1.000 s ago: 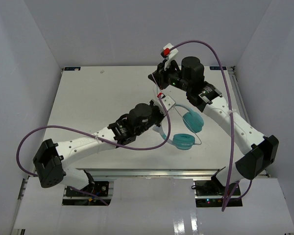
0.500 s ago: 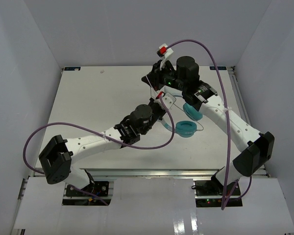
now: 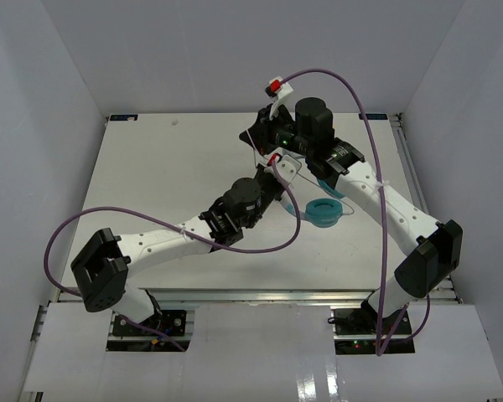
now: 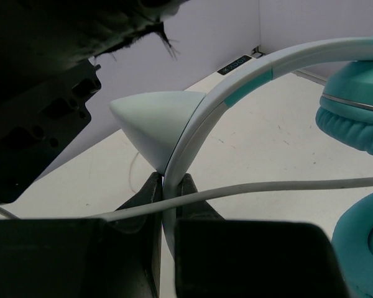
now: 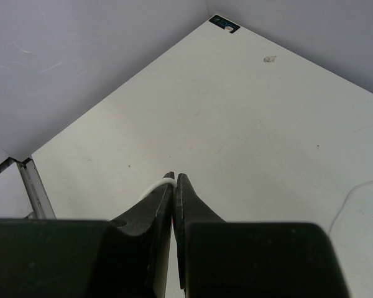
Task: Wrap the headphones
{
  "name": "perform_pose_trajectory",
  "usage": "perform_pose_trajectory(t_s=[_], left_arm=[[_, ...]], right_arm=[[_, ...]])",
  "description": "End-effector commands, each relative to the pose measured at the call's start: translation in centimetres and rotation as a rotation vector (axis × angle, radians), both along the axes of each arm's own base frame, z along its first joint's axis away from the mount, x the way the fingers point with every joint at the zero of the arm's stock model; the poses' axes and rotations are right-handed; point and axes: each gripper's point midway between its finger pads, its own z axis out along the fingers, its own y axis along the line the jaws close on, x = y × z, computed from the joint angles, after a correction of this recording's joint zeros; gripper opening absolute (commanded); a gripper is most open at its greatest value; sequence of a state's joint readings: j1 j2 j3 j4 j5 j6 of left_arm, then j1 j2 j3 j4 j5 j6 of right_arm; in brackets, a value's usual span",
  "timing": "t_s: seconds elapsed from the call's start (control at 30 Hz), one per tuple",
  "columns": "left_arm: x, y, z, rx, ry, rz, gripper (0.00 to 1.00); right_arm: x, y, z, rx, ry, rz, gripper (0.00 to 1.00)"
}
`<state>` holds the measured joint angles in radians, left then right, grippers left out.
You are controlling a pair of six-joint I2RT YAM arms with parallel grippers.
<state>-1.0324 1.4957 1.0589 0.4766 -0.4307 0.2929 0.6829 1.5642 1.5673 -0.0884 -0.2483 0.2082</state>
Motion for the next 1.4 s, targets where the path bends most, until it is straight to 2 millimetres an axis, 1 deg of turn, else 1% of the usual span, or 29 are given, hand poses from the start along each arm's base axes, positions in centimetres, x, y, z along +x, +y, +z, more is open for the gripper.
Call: perform_pose_trajectory(t_s=[0.0, 0.2, 0.37, 0.43, 0.57, 0.67, 0.7, 0.8, 0.83, 0.87, 1.0, 1.13, 1.2, 1.3, 1.37], left_arm=[[-0.4, 1.7, 4.9, -0.166, -0.077, 0.052, 0.00], [0.3, 2.0, 4.8, -0.177, -0.095, 0.100, 0.00], [0.1, 1.3, 5.7, -0.216, -0.107, 0.067, 0.00], [-0.4, 1.2, 6.2, -0.229, -0.107, 0.037, 0.00], [-1.9, 0.6, 6.2, -0.242, -0.069, -0.058, 0.00], [-3.1, 2.0, 7.6, -0.290, -0.066, -0.079, 0.00], [-3.4, 2.3, 7.8, -0.299, -0.059, -0.085, 0.00], [-4.0, 2.9, 6.7, -0.280, -0.023, -0.096, 0.00], [-4.2, 3.0, 6.3, -0.279, -0.008, -0.101, 0.00], [-4.5, 3.3, 6.3, -0.288, 0.000, -0.106, 0.00], [-5.4, 3.9, 4.9, -0.288, 0.046, -0.128, 0.00], [-5.7, 4.2, 3.7, -0.266, 0.083, -0.130, 0.00], [-5.8, 4.0, 3.0, -0.250, 0.106, -0.137, 0.00], [-6.1, 4.1, 2.7, -0.254, 0.123, -0.143, 0.00], [-6.3, 4.3, 2.5, -0.254, 0.136, -0.143, 0.00]], right_arm=[[-1.0, 0.6, 4.5, 0.118, -0.047, 0.037, 0.08], [-1.3, 1.4, 5.3, 0.147, -0.028, 0.060, 0.08], [-1.1, 1.6, 3.9, 0.124, -0.014, 0.054, 0.08], [-0.3, 1.4, 4.1, 0.115, -0.066, 0.025, 0.08], [1.1, 0.5, 3.4, 0.087, -0.091, -0.009, 0.08], [1.6, -0.3, 3.2, 0.078, -0.110, -0.029, 0.08], [1.8, -0.8, 3.3, 0.076, -0.119, -0.040, 0.08], [2.1, -2.1, 4.5, 0.080, -0.164, -0.070, 0.08], [2.4, -2.6, 4.9, 0.078, -0.181, -0.085, 0.08], [2.7, -3.2, 5.4, 0.081, -0.194, -0.100, 0.08], [4.2, -5.8, 6.0, 0.090, -0.201, -0.150, 0.08], [4.6, -7.6, 6.8, 0.111, -0.212, -0.168, 0.08], [4.3, -8.3, 7.6, 0.117, -0.233, -0.176, 0.08], [4.5, -9.6, 7.7, 0.117, -0.239, -0.202, 0.08], [4.9, -11.0, 7.6, 0.121, -0.236, -0.225, 0.08]])
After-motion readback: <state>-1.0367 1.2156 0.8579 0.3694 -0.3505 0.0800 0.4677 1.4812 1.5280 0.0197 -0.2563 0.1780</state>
